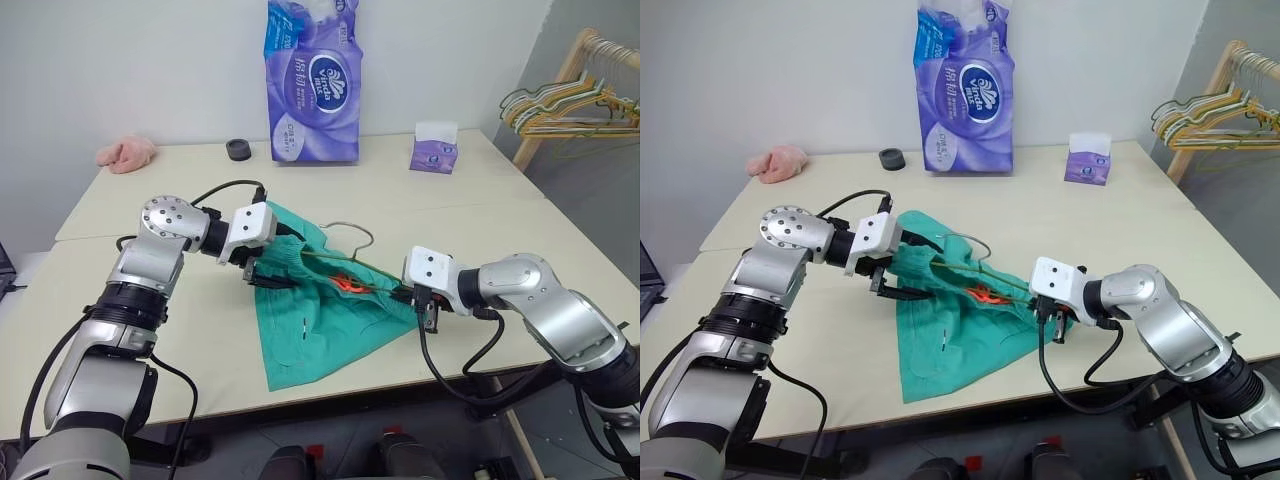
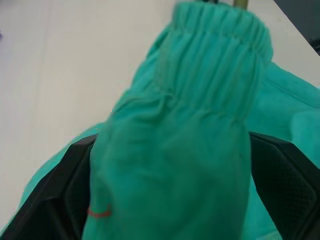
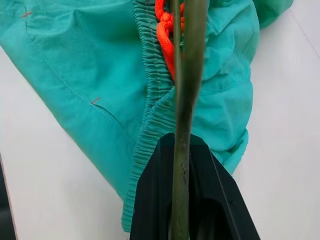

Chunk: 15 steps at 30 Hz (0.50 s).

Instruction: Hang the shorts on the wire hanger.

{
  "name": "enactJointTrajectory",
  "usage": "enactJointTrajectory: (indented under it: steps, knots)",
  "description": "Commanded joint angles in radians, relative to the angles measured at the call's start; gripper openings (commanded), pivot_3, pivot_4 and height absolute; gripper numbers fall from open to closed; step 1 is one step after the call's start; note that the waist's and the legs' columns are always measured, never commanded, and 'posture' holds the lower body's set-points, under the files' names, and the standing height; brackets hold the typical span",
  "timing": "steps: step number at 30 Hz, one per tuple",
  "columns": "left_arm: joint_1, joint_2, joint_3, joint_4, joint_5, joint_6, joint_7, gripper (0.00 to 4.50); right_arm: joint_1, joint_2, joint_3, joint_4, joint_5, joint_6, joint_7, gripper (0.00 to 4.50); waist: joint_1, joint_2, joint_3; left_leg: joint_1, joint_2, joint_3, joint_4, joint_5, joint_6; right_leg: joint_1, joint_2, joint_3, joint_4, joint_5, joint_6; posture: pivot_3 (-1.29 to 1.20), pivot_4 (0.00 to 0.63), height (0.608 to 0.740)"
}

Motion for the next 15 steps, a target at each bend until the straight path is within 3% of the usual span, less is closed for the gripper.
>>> enactJointTrajectory:
  steps: [1, 11, 12, 15]
  knots:
    - [-0.017, -0.012, -0.007, 0.005, 0.009, -0.01, -0.014, 3.32, -0.022, -0.006, -0.016, -0.047, -0.001, -0.018, 0.01, 0.0, 0.0, 0.0, 0.0, 0.0, 0.0, 0.0, 0.0, 0.0, 0.0, 0.0, 0.0, 0.0, 0.0, 0.0, 0.0, -0.1, 0.037, 0.74]
    - [-0.006, -0.029, -0.01, 0.009, 0.019, -0.01, -0.019, 0.24, -0.015, -0.006, -0.018, -0.067, -0.004, -0.032, 0.016, 0.0, -0.001, 0.0, 0.0, 0.0, 0.0, 0.0, 0.0, 0.0, 0.0, 0.0, 0.0, 0.0, 0.0, 0.0, 0.0, -0.1, 0.045, 0.74]
    - [-0.004, -0.03, -0.01, 0.009, 0.021, -0.012, -0.019, 0.02, -0.015, -0.004, -0.019, -0.067, -0.006, -0.034, 0.016, 0.0, -0.001, 0.0, 0.0, 0.0, 0.0, 0.0, 0.0, 0.0, 0.0, 0.0, 0.0, 0.0, 0.0, 0.0, 0.0, -0.1, 0.047, 0.74]
    - [0.004, -0.033, -0.008, 0.004, 0.025, -0.012, -0.02, 0.01, -0.018, -0.002, -0.012, -0.062, -0.023, -0.055, 0.017, 0.0, -0.002, 0.0, 0.0, 0.0, 0.0, 0.0, 0.0, 0.0, 0.0, 0.0, 0.0, 0.0, 0.0, 0.0, 0.0, -0.1, 0.05, 0.74]
